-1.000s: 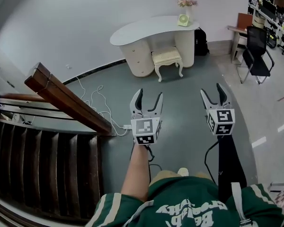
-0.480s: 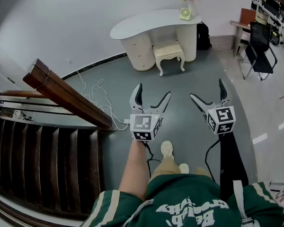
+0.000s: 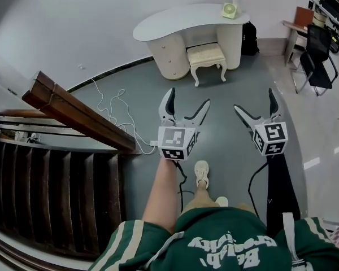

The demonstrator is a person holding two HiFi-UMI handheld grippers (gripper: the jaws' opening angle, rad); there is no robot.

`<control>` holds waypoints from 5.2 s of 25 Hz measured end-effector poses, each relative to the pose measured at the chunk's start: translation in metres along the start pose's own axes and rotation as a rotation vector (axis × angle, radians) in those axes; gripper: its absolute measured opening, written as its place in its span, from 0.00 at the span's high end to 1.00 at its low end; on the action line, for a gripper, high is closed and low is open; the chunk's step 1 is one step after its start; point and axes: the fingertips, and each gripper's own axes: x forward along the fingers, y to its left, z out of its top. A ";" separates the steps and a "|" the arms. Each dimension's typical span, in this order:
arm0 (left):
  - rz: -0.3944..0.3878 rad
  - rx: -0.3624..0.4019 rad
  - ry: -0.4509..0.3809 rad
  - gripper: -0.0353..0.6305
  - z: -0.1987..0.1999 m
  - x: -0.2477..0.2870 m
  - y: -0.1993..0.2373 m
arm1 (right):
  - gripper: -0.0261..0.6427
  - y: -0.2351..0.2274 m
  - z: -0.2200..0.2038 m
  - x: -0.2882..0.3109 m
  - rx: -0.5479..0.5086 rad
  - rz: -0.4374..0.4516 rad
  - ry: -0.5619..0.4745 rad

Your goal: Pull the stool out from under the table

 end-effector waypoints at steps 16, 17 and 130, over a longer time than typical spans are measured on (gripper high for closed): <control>-0.021 0.013 0.032 0.27 -0.034 0.130 0.117 | 0.07 -0.022 -0.002 0.173 -0.039 0.006 0.051; -0.023 0.011 0.034 0.27 -0.034 0.137 0.126 | 0.07 -0.021 0.000 0.182 -0.051 0.009 0.053; 0.010 -0.009 0.314 0.27 -0.324 0.753 0.382 | 0.13 -0.271 -0.234 0.829 0.067 0.211 0.312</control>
